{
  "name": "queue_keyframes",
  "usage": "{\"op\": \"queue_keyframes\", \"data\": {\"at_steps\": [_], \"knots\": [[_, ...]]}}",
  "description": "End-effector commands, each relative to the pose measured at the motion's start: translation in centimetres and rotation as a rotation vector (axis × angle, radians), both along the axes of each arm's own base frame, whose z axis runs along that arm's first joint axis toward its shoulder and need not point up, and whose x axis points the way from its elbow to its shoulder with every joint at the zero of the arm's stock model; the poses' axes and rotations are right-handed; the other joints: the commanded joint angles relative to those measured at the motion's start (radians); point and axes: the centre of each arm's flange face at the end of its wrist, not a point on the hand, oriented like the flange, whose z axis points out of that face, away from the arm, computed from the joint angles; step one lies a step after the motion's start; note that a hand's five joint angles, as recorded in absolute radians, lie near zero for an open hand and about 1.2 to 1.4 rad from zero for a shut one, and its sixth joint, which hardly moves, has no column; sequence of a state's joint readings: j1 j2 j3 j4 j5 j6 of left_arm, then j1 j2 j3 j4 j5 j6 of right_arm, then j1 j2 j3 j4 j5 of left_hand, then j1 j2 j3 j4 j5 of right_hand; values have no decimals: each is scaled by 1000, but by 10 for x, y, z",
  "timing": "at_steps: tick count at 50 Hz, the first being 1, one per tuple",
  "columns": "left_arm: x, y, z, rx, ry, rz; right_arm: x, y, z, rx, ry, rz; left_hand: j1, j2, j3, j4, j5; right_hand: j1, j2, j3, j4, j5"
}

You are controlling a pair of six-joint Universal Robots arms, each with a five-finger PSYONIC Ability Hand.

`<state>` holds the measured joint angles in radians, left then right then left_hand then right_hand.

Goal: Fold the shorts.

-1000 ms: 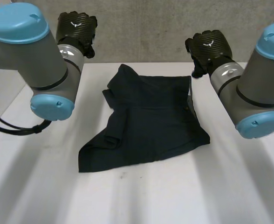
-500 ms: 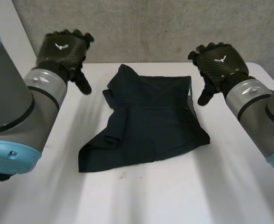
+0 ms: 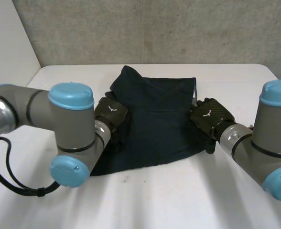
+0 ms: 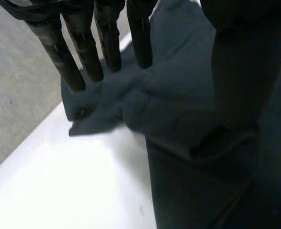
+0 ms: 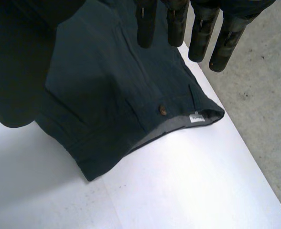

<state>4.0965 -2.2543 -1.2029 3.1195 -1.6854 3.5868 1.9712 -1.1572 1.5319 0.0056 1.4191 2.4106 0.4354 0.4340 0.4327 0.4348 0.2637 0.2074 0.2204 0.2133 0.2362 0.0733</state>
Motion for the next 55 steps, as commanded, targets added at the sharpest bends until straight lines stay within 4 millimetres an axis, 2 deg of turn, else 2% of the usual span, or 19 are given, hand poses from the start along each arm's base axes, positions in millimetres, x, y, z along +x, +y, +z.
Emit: {"op": "queue_keyframes", "data": {"at_steps": [1,6,7,10,14,20,21,22,25,27,31,38,42,47,51,55], "knots": [[2,-28,-27,-19,-94,17,-2,-7,-20,12,4,-12,350,351,353,351,347,-33,-46,-39,-62,-73],[1,-47,-32,-44,-92,37,-1,-9,-26,24,6,-17,852,853,854,852,849,-33,-46,-39,-62,-73],[0,-56,-31,-65,-81,48,-1,-9,-26,25,6,-17,960,961,962,960,957,-33,-46,-39,-62,-73],[4,-76,-24,-120,-62,94,-1,-10,-27,15,-1,-18,961,962,964,961,958,-33,-46,-39,-62,-73],[25,-125,-21,-255,-87,203,0,-11,-27,3,-7,-17,961,962,964,961,958,-33,-46,-39,-62,-73],[42,-158,-23,-395,-231,246,-1,-9,-29,16,-3,-12,797,798,800,798,794,-33,-46,-39,-62,-73],[46,-162,-23,-401,-246,254,-1,-9,-29,16,-2,-10,744,746,747,745,742,-33,-46,-39,-62,-73],[50,-163,-28,-394,-270,260,-1,-8,-30,19,-2,-9,479,481,482,480,477,-33,-46,-39,-62,-73],[50,-154,-39,-349,-275,247,-1,-9,-35,30,2,-8,-231,-230,-229,-231,-234,-33,-46,-39,-62,-73],[47,-147,-42,-330,-267,233,0,-10,-39,34,5,-7,-257,-256,-254,-256,-260,-33,-46,-39,-62,-73],[40,-134,-31,-337,-253,215,0,-14,-44,38,7,-12,-257,-256,-254,-257,-260,-33,-46,-39,-62,-73],[50,-117,-1,-331,-241,229,-4,-24,-53,55,-10,-5,-243,-241,-240,-242,-245,50,37,45,22,10],[59,-95,15,-303,-205,232,0,-25,-59,67,-42,32,-231,-229,-228,-230,-234,209,196,203,180,169],[74,-55,30,-238,-137,234,3,-31,-60,97,-135,15,-196,-194,-193,-195,-198,344,331,338,315,303],[82,-26,33,-185,-92,197,5,-36,-56,117,-193,-8,-166,-165,-164,-166,-169,365,352,359,336,324],[86,1,23,-119,-83,118,6,-38,-56,127,-212,-13,-154,-153,-152,-154,-157,380,367,374,351,339]]}}
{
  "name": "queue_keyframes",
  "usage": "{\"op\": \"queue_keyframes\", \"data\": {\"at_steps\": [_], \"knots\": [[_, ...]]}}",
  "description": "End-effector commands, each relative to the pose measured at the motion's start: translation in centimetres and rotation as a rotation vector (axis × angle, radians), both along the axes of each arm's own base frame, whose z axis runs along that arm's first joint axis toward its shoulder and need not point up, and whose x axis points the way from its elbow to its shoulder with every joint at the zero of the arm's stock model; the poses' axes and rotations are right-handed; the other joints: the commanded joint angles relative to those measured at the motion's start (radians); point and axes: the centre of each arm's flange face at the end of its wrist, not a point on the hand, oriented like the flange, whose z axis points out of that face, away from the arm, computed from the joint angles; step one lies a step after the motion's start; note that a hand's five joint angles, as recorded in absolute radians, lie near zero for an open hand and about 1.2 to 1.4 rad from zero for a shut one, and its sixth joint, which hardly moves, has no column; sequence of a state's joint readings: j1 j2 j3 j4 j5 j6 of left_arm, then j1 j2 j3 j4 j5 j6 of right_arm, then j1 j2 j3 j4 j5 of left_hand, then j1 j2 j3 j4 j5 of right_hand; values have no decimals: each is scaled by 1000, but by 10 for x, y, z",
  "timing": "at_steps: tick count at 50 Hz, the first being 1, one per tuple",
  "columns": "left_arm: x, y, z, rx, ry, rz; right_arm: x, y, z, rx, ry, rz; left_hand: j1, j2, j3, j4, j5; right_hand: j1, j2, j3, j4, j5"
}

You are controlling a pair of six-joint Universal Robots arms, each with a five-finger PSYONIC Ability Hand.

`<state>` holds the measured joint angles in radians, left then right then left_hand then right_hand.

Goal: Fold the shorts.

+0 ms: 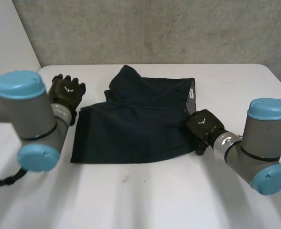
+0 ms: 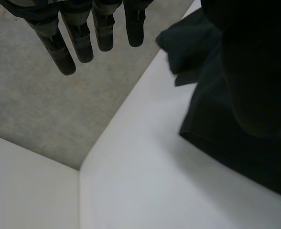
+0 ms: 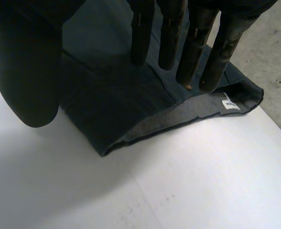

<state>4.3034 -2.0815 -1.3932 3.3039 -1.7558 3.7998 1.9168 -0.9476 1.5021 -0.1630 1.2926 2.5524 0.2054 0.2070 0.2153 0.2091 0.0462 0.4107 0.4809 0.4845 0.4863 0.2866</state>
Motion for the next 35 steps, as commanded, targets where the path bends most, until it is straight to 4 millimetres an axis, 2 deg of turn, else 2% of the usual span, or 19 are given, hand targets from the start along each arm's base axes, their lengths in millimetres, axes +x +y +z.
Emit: {"op": "queue_keyframes", "data": {"at_steps": [1,6,7,11,19,29,34,35], "knots": [[11,53,-11,122,45,-113,2,-6,2,28,-62,-26,79,77,69,75,63,176,106,103,101,126],[15,70,-31,204,32,-150,4,-8,-4,38,-55,-27,96,95,86,92,81,334,264,260,259,284],[16,72,-34,216,28,-147,4,-9,-5,38,-55,-28,108,106,98,104,92,544,474,470,468,494],[24,75,-45,261,19,-132,4,-13,-4,32,-59,-37,117,115,107,113,101,984,914,911,909,934],[27,71,-62,301,6,-116,1,-13,3,31,-68,-49,143,141,133,139,128,986,915,912,910,935],[21,47,-81,281,-2,-104,-2,-6,11,23,-72,-48,307,306,297,304,292,986,915,912,910,935],[20,39,-85,282,1,-100,-2,-5,13,20,-73,-48,624,622,614,620,609,986,915,912,910,935],[20,37,-84,278,9,-99,-2,-4,13,20,-73,-48,744,742,734,740,728,986,915,912,910,935]]}}
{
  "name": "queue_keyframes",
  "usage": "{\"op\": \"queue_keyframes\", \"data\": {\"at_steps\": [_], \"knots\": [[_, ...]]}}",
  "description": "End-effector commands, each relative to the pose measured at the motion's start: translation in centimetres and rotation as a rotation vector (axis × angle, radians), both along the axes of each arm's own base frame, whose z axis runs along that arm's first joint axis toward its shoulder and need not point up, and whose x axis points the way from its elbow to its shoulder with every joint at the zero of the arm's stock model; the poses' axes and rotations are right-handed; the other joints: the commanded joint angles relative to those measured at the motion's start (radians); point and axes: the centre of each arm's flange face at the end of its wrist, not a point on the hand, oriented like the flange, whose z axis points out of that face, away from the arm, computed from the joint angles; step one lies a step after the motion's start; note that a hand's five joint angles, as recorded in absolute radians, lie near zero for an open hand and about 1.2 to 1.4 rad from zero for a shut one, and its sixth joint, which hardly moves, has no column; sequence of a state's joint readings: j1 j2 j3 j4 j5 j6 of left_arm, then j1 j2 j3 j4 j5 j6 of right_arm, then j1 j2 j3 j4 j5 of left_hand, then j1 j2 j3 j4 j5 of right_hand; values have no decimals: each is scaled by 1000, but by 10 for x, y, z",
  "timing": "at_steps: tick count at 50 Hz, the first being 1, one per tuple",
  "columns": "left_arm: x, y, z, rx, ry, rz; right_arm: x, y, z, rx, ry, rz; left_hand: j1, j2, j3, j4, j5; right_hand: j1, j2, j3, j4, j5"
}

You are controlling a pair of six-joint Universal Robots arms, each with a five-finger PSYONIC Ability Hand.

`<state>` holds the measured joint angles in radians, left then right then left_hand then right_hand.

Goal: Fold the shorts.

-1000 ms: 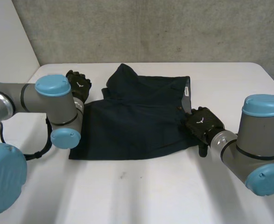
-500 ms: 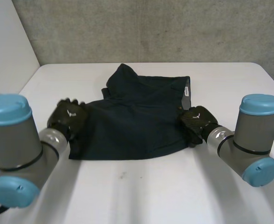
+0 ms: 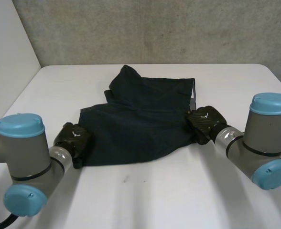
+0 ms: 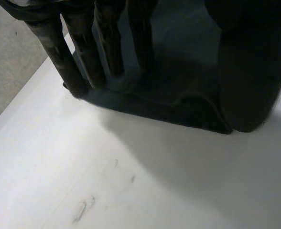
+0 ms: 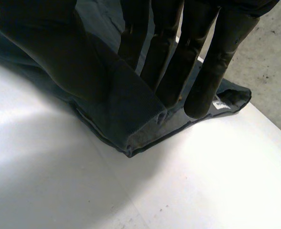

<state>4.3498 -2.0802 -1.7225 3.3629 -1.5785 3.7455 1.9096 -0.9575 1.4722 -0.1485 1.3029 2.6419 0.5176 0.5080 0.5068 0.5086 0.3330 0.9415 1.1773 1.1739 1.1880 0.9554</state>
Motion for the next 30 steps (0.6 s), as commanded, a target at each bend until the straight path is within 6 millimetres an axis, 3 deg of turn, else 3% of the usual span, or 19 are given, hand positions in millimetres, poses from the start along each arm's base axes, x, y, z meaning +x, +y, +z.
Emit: {"op": "queue_keyframes", "data": {"at_steps": [1,14,18,25,30], "knots": [[-2,-15,-5,-6,13,11,0,3,3,-3,0,1,479,489,490,488,489,455,219,222,208,266],[-4,-14,7,-37,32,5,-1,3,3,-3,0,-2,568,577,579,577,578,455,219,222,208,266],[-5,-15,7,-32,50,11,-1,3,3,-1,1,-2,878,888,889,887,888,455,219,222,208,266],[-5,-11,9,-7,54,12,-2,10,10,20,26,8,879,888,889,888,889,455,219,222,208,266],[4,8,41,-9,50,13,-9,25,35,64,64,21,879,888,889,888,889,455,219,222,208,266]]}}
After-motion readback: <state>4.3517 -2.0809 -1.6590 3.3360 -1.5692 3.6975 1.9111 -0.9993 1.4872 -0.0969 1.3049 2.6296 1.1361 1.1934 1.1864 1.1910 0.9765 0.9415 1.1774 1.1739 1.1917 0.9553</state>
